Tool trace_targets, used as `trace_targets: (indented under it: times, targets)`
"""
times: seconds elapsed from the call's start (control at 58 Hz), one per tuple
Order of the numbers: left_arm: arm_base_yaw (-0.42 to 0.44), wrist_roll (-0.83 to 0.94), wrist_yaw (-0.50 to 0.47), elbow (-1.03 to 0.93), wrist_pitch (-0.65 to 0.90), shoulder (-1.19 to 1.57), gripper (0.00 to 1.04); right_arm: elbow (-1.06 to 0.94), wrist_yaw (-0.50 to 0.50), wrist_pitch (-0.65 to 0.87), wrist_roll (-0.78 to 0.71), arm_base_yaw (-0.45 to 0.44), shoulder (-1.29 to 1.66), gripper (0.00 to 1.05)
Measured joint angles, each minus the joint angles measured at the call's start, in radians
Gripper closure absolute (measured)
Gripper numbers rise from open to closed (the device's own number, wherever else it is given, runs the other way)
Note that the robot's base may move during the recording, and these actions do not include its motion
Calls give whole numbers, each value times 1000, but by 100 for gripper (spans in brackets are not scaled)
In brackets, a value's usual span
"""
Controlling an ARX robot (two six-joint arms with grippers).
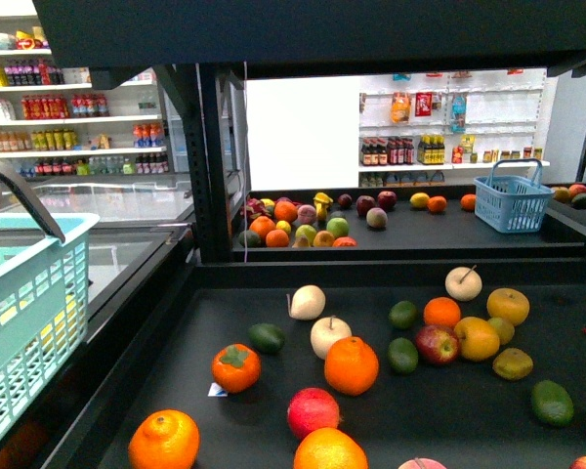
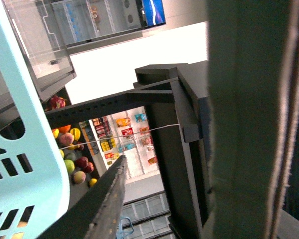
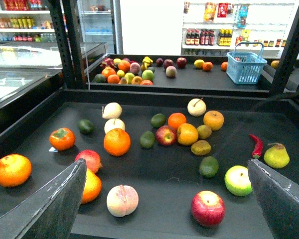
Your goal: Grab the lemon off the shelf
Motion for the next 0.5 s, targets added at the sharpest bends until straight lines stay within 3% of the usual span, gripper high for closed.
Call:
trace_targets:
  times: [0.259,0.5]
  targets:
    - [38,49,68,-82,-52,-67,7,0,0,0,0,0,0,7]
    - [68,63,75,-97,-55,-113,8,0,0,0,0,0,0,7]
